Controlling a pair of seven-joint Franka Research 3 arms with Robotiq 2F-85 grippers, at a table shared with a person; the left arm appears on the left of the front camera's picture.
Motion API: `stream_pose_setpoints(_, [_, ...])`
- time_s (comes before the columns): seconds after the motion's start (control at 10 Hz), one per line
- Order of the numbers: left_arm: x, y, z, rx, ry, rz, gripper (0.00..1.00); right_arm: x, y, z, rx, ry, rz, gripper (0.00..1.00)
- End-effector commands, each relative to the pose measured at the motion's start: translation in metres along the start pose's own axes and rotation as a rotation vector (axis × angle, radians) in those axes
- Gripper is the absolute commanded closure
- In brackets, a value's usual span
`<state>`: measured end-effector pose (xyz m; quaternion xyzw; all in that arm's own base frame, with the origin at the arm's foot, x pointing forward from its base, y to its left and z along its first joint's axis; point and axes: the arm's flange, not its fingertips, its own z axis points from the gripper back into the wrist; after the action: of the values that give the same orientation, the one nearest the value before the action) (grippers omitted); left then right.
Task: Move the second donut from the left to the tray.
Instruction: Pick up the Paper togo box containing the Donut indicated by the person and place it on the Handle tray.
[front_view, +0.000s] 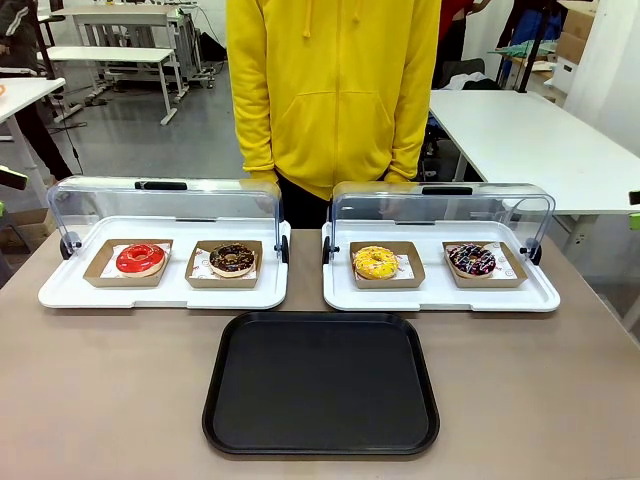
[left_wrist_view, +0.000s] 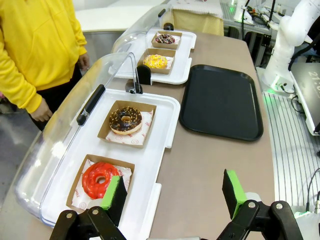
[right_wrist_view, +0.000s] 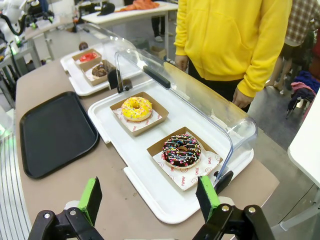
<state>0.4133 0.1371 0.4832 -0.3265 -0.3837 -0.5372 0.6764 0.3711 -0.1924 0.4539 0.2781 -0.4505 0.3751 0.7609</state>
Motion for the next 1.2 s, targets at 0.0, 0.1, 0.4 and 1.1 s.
stream_pose_setpoints(0.0, [0.0026, 0.0009, 0.0011, -0.001, -0.002, -0.002, 0.0, 0.0008, -0.0021, -0.0013, -0.005, -0.024, 0.017, 0.0])
stream_pose_setpoints(0.1, [0.0026, 0.0009, 0.0011, -0.001, -0.002, -0.002, 0.0, 0.0008, -0.0021, -0.0013, -0.005, -0.024, 0.017, 0.0])
stream_pose_setpoints(0.4, [0.0026, 0.0009, 0.0011, -0.001, -0.002, -0.002, 0.0, 0.0008, -0.0021, -0.0013, -0.005, -0.024, 0.017, 0.0])
stream_pose_setpoints(1.1, [0.0026, 0.0009, 0.0011, -0.001, -0.002, -0.002, 0.0, 0.0008, -0.0021, -0.0013, -0.005, -0.024, 0.017, 0.0])
